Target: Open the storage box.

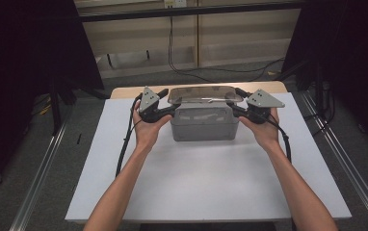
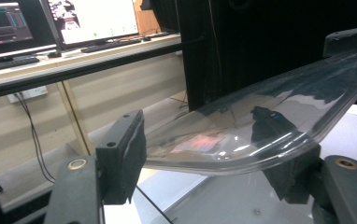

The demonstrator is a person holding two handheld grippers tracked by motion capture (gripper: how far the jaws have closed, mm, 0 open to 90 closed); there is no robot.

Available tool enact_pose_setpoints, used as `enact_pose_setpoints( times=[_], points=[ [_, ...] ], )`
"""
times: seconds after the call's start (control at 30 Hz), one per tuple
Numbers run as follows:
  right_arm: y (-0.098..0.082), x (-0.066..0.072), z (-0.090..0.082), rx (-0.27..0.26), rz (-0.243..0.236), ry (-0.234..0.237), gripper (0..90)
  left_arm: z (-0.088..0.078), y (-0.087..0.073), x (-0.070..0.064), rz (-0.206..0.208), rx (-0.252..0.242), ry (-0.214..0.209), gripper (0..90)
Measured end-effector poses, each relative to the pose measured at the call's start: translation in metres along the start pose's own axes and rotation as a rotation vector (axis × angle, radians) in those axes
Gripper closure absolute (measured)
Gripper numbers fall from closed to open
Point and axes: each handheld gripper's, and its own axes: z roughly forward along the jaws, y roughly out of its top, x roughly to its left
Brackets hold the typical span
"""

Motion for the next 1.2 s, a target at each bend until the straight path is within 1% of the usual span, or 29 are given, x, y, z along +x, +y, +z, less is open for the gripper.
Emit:
enact_pose_setpoints(
  times=[0.03, 0.13, 0.17, 0.3, 0.37, 0.43, 0.5, 0.57, 0.73, 0.77, 0.93, 1.0, 1.07, 1.1, 1.2],
  points=[
    [0.005, 0.0, 0.002, -0.001, -0.003, 0.006, 48.0, 0.001, 0.001, 0.001, -0.006, -0.007, -0.006, 41.1],
    [0.007, 0.0, 0.003, 0.0, -0.009, 0.0, 48.1, 0.001, 0.003, 0.001, -0.006, -0.011, -0.011, 42.5],
    [0.006, -0.002, 0.004, 0.0, 0.0, 0.001, 48.6, 0.002, 0.005, 0.001, 0.009, -0.008, -0.015, 45.1],
    [0.007, -0.004, 0.004, -0.007, 0.009, 0.001, 49.4, 0.002, 0.006, 0.002, 0.014, -0.013, -0.015, 49.1],
    [0.008, -0.004, 0.005, -0.006, 0.007, -0.002, 49.5, 0.003, 0.006, 0.003, 0.011, -0.019, -0.018, 49.9],
    [0.009, -0.005, 0.006, -0.004, 0.006, -0.001, 49.6, 0.004, 0.007, 0.003, 0.023, -0.018, -0.015, 50.8],
    [0.01, -0.007, 0.006, -0.004, 0.005, 0.001, 49.7, 0.005, 0.007, 0.003, 0.024, -0.019, -0.017, 51.5],
    [0.01, -0.008, 0.007, -0.008, 0.01, 0.003, 49.7, 0.006, 0.009, 0.004, 0.031, -0.017, -0.012, 52.4],
    [0.012, -0.012, 0.01, -0.023, 0.023, 0.0, 49.6, 0.008, 0.014, 0.007, 0.033, -0.017, -0.012, 53.9],
    [0.012, -0.013, 0.011, -0.024, 0.028, 0.001, 49.6, 0.009, 0.014, 0.007, 0.026, -0.025, -0.013, 54.1],
    [0.013, -0.018, 0.013, -0.034, 0.045, 0.004, 49.6, 0.009, 0.015, 0.009, 0.027, -0.026, -0.013, 55.2],
    [0.013, -0.018, 0.014, -0.032, 0.048, 0.004, 50.0, 0.01, 0.016, 0.01, 0.026, -0.025, -0.016, 55.3],
    [0.011, -0.022, 0.016, -0.018, 0.056, 0.006, 51.9, 0.01, 0.016, 0.011, 0.027, -0.025, -0.015, 56.3],
    [0.01, -0.024, 0.017, -0.019, 0.061, 0.006, 52.0, 0.011, 0.017, 0.011, 0.034, -0.026, -0.009, 56.8],
    [0.009, -0.026, 0.02, -0.024, 0.066, 0.001, 52.5, 0.012, 0.018, 0.012, 0.033, -0.033, -0.005, 57.0]
  ],
)
